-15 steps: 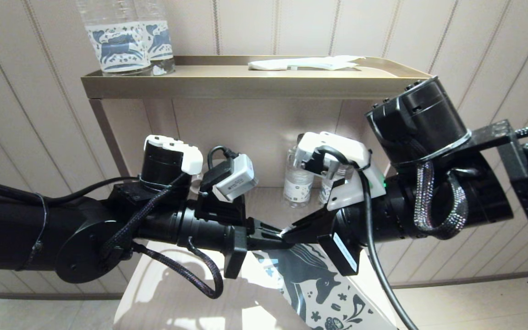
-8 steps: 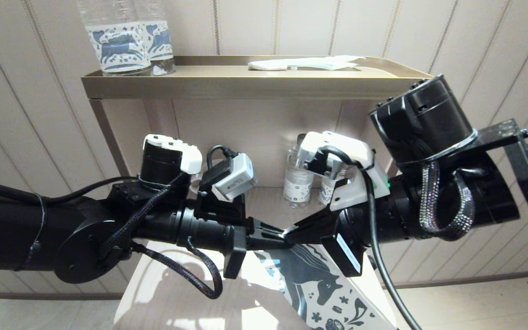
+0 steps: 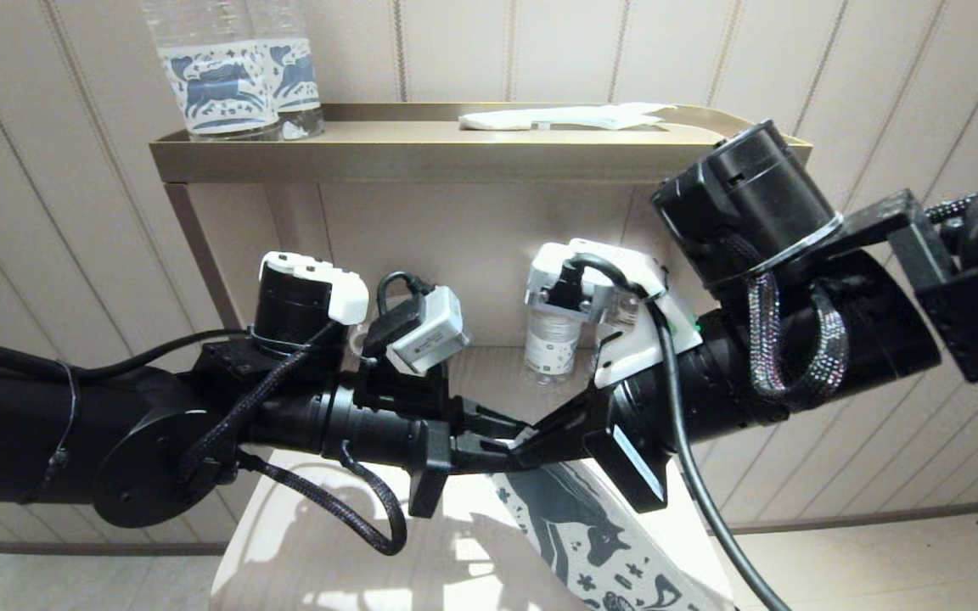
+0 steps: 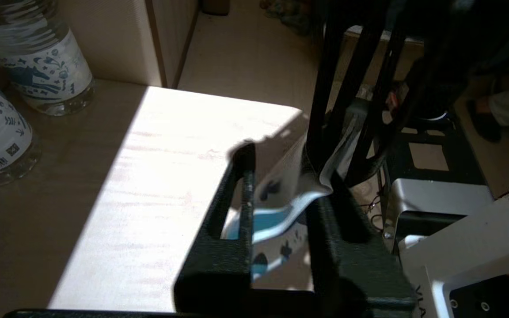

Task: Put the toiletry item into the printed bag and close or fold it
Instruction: Hand it to the other hand

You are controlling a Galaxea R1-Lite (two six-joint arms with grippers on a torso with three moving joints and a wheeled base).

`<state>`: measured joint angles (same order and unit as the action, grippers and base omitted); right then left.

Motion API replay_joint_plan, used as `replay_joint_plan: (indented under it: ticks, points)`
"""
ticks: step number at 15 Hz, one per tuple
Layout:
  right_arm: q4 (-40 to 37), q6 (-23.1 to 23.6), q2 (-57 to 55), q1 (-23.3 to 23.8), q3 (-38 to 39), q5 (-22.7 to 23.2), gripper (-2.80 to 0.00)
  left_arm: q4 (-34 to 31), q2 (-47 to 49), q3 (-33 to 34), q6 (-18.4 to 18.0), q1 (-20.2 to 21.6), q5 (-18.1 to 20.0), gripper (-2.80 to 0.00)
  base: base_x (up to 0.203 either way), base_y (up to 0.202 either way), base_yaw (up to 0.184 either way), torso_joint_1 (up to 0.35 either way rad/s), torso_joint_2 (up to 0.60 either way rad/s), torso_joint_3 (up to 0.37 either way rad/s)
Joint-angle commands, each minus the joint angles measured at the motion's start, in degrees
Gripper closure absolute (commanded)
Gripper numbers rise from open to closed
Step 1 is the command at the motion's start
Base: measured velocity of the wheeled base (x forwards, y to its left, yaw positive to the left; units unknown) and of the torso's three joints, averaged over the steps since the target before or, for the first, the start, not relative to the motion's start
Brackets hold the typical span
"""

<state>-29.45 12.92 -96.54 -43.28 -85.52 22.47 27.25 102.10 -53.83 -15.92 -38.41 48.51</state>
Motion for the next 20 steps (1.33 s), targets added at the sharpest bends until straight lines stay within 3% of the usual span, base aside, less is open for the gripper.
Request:
replay_joint_plan:
  ticks: [1, 5, 17, 20]
  points:
    - [-1.2, 0.2, -2.9, 0.2, -2.9, 1.1, 0.00, 0.0, -0.1, 0.6, -1.4, 0.0, 0.4, -2.80, 0.000, 0.000, 0.000, 0.000, 0.00, 0.000]
    - [-2.6, 0.3, -5.1, 1.9, -5.4, 3.6, 0.00, -0.3, 0.8, -0.5, -1.0, 0.0, 0.4, -2.80, 0.000, 0.000, 0.000, 0.000, 0.00, 0.000]
    - [-5.6, 0.4, -11.7, 3.6, -15.5, 3.9, 0.00, -0.1, 4.0, -1.8, -1.3, 2.3, 0.4, -2.80, 0.000, 0.000, 0.000, 0.000, 0.00, 0.000]
    - [-5.7, 0.4, -11.6, 3.9, -15.4, 5.8, 0.00, -0.3, 3.8, -1.8, -1.4, 2.2, 2.3, -2.80, 0.000, 0.000, 0.000, 0.000, 0.00, 0.000]
